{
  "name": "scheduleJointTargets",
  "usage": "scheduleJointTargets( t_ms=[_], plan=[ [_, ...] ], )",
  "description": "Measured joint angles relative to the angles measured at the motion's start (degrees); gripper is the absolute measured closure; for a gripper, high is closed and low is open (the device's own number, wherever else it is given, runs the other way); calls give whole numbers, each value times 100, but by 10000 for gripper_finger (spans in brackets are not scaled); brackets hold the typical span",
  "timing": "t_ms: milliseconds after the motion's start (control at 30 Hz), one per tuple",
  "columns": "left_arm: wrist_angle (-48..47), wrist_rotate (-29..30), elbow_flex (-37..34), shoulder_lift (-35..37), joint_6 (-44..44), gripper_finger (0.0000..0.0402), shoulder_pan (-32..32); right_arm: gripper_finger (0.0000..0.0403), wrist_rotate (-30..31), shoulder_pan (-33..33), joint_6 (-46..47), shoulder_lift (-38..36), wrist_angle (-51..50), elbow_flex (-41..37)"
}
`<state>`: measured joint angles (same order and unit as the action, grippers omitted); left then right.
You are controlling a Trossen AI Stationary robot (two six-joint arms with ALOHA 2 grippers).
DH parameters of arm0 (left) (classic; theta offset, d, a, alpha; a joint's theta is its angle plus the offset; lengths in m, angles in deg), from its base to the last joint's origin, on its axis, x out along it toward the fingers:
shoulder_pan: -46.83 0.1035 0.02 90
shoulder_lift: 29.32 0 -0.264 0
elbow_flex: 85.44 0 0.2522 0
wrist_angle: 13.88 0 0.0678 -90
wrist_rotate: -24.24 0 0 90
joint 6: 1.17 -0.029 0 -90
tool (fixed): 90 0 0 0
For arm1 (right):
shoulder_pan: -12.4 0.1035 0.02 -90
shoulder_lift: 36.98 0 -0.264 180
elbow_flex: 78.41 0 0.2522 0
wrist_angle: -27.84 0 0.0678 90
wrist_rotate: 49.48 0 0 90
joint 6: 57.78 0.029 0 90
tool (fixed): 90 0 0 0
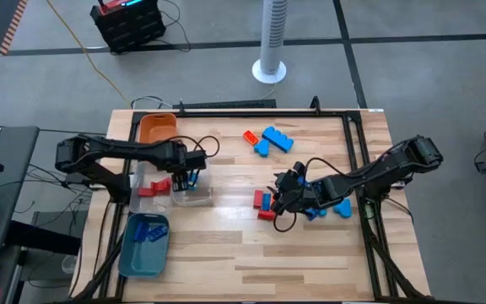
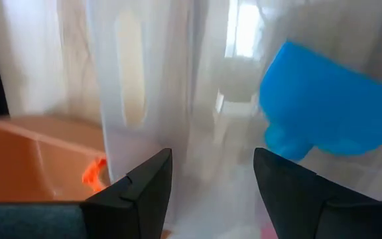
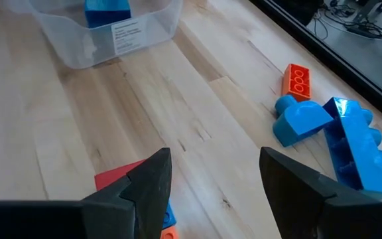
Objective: Sort blocks
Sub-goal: Put the red block into the left transparent bin
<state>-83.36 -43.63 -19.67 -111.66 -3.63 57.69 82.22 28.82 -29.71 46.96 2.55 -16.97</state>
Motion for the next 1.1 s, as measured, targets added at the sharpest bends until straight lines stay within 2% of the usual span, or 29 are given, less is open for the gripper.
scheduleJointTargets(
  t_ms=[200, 500, 600, 700, 900, 1100],
  plan=[
    [317, 0, 10, 0, -223, 194, -322, 164, -152, -88, -2, 0, -44, 0],
    [362, 171, 688, 2, -131, 194, -1086, 164, -1384, -380, 112, 206, -33, 4],
    [283, 199, 815, 2, -36, 194, -1314, 164, -1897, -290, -87, 244, -2, 4],
    [378, 217, 844, 2, 183, 194, -1511, 164, -2048, -11, -316, 368, 97, 45],
    [894, 339, 844, 2, 554, 194, -2048, 164, -1887, 631, -564, 926, 891, 50],
    [1293, 1245, 844, 0, 507, 194, -2841, 164, -979, 990, -540, 1359, 1176, 76]
  ],
)
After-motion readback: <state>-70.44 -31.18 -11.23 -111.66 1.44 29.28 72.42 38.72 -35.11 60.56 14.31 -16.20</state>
